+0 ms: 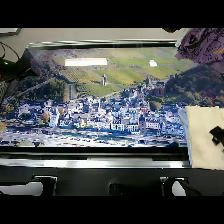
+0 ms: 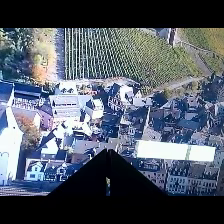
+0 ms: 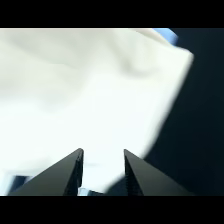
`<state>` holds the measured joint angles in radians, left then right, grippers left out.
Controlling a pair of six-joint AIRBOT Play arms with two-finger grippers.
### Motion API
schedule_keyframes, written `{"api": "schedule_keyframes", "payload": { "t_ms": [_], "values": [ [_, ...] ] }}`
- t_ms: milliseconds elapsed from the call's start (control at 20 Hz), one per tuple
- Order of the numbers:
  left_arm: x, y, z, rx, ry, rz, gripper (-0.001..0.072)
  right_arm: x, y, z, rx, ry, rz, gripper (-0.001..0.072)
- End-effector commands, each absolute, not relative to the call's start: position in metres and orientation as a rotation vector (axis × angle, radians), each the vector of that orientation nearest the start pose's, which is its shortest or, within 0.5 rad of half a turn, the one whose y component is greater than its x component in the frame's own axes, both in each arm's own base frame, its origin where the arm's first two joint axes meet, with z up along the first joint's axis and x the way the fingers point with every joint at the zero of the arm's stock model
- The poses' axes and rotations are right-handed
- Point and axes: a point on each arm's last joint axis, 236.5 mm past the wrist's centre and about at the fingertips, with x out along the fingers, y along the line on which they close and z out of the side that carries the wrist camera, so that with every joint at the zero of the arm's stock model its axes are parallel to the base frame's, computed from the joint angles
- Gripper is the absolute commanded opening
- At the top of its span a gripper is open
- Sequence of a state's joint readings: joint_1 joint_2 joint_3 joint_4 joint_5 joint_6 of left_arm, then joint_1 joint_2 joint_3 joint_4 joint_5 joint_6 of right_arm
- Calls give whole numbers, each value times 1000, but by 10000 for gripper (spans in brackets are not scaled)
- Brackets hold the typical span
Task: Fold the clothes and pants, and hang the long-sleeved shirts on hangers.
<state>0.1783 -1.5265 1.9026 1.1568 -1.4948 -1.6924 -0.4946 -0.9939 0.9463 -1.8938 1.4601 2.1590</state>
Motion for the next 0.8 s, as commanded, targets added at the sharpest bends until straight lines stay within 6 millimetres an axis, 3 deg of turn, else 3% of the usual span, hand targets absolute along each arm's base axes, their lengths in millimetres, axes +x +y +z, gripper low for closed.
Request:
{"api": "schedule_keyframes", "payload": {
  "t_ms": [0, 50, 100, 200, 250, 300, 400, 500, 650, 750],
  "values": [
    [460, 3, 177, -454, 1060, -105, 22, 302, -157, 82, 639, 1002, -645, 306],
    [457, 8, 183, -447, 1043, -99, 22, 328, -142, 101, 683, 921, -534, 300],
    [453, 13, 189, -413, 1028, -100, 22, 348, -122, 114, 697, 872, -440, 226],
    [441, 17, 197, -366, 1024, -81, 21, 369, -70, 117, 622, 894, -263, 178],
    [433, 16, 198, -359, 1026, -77, 21, 375, -38, 113, 557, 932, -174, 97],
    [423, 12, 197, -345, 1032, -81, 21, 379, -5, 109, 486, 964, -81, 36],
    [396, 4, 186, -317, 1055, -101, 21, 380, 60, 100, 357, 1011, 83, 35],
    [365, -4, 171, -325, 1063, -98, 21, 373, 110, 92, 236, 1034, 193, 36],
    [335, -10, 161, -306, 1027, -102, 22, 364, 160, 94, 129, 1005, 310, 36],
    [327, -11, 167, -279, 1004, -113, 22, 364, 172, 97, 116, 983, 340, 36]
  ]
}}
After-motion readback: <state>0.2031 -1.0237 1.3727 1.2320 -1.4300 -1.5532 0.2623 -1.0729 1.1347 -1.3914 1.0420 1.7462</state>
